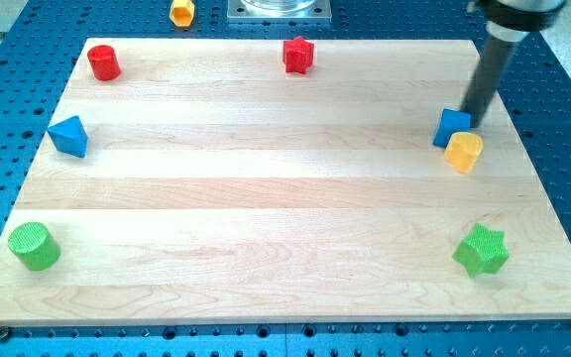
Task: Separate the blue cube from the yellow heart
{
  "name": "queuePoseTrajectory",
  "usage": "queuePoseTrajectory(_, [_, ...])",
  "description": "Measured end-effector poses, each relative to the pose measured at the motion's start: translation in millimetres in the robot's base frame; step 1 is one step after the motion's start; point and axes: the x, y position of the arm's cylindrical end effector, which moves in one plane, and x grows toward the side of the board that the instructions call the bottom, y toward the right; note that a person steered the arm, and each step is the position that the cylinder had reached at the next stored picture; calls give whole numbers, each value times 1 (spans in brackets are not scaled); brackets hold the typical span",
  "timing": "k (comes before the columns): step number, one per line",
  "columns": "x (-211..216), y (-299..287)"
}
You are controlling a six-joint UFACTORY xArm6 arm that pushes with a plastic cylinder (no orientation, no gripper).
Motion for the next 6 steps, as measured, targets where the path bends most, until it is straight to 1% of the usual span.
queuePoseTrajectory(1, [17,-5])
queuePoseTrajectory(2, [18,-82])
queuePoseTrajectory(3, [18,-221])
queuePoseTrajectory(4, [68,-275])
queuePoseTrajectory(5, [125,-356])
queuePoseTrajectory(6, [168,-399])
